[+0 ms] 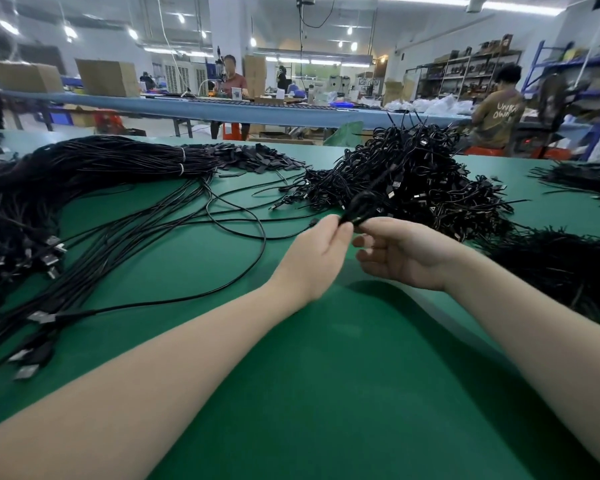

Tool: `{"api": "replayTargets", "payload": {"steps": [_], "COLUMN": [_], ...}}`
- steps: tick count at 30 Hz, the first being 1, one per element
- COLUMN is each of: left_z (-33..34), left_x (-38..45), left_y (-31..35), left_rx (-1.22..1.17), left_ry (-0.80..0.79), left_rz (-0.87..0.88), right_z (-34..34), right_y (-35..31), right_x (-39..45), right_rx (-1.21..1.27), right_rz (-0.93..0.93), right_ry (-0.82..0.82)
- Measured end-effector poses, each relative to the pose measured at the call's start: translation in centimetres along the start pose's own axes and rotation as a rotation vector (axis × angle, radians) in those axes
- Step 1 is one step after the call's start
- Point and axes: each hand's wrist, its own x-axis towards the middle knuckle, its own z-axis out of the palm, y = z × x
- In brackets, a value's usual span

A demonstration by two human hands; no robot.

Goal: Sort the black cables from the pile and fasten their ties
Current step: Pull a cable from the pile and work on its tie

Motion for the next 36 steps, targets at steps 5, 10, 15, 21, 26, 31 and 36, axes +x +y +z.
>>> {"api": "replayTargets", "payload": {"steps": [5, 10, 15, 21, 26, 31, 36], "left_z": [-0.1, -0.2, 0.1, 0.1, -0.4, -1.8, -4.1], "left_x": [1.0, 1.1, 1.0, 1.1, 1.2, 1.9, 2.0], "left_y": [-0.9, -0.9, -0.8, -0.8, -0.9, -0.3, -0.3], "left_rx": [-0.126, -0.066, -0.045, -0.127, -0.130, -0.271, -0.410], "left_ry": [0.085, 0.039, 0.054, 0.066, 0.000, -0.109, -0.263], "left_rz": [-0.278, -0.290, -0.302, -0.310, -0.230, -0.314, -0.506], "right_z": [3.1, 3.2, 3.3, 3.2, 2.9, 2.5, 2.4], "right_y": [2.4, 2.9, 3.6, 3.9, 4.1, 4.1, 3.7], "right_x": [1.9, 1.8, 1.9, 2.0, 2.3, 2.3, 2.1], "right_rx": [0.058, 0.072, -0.158, -0.373, -0.484, -0.566, -0.594], "right_rz": [-0.223, -0.277, -0.373, -0.467, -0.489, -0.513, -0.453], "right_ry": [0.316, 0.370, 0.440, 0.523, 0.568, 0.538, 0.391]}}
